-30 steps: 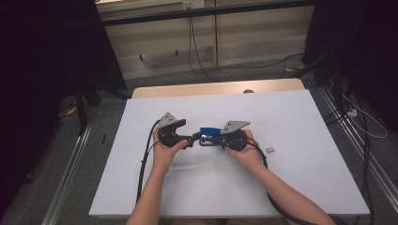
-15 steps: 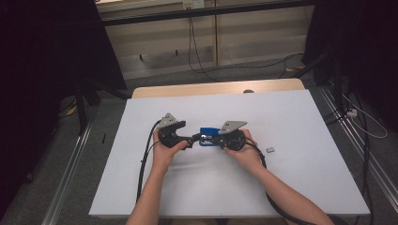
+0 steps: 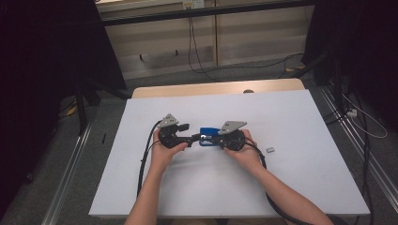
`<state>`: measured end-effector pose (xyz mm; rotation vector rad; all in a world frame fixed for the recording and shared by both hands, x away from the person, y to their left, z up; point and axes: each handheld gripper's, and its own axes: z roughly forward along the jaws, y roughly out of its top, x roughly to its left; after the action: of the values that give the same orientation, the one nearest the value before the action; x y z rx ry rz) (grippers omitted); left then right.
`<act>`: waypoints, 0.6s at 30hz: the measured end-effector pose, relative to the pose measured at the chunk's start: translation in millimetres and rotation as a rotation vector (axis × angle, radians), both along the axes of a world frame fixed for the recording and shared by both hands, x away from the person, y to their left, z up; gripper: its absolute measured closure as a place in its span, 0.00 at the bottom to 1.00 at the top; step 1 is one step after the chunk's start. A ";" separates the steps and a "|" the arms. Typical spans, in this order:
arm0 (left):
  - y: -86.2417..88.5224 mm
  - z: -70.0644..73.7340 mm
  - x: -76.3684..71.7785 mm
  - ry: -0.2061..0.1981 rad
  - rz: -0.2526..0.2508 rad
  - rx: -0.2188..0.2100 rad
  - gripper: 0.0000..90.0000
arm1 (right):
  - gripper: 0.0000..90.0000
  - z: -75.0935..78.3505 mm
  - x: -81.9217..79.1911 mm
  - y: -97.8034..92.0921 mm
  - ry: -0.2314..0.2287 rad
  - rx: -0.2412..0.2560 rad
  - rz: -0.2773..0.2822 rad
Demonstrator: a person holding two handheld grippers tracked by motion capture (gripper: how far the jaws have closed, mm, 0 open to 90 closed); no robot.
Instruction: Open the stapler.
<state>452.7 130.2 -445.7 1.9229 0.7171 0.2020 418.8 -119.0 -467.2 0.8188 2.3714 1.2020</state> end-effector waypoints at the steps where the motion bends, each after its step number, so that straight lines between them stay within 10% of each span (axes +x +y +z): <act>1: -0.9 -2.0 1.2 0.015 -0.012 0.030 0.35 | 1.00 0.0 0.0 0.0 0.000 0.000 0.000; 18: -11.9 -12.9 12.2 0.030 -0.100 0.092 0.59 | 1.00 0.0 0.2 -0.3 0.005 0.004 0.000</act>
<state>464.8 118.3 -458.5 2.0476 0.6391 0.1467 419.1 -119.4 -467.2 0.8243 2.3729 1.2069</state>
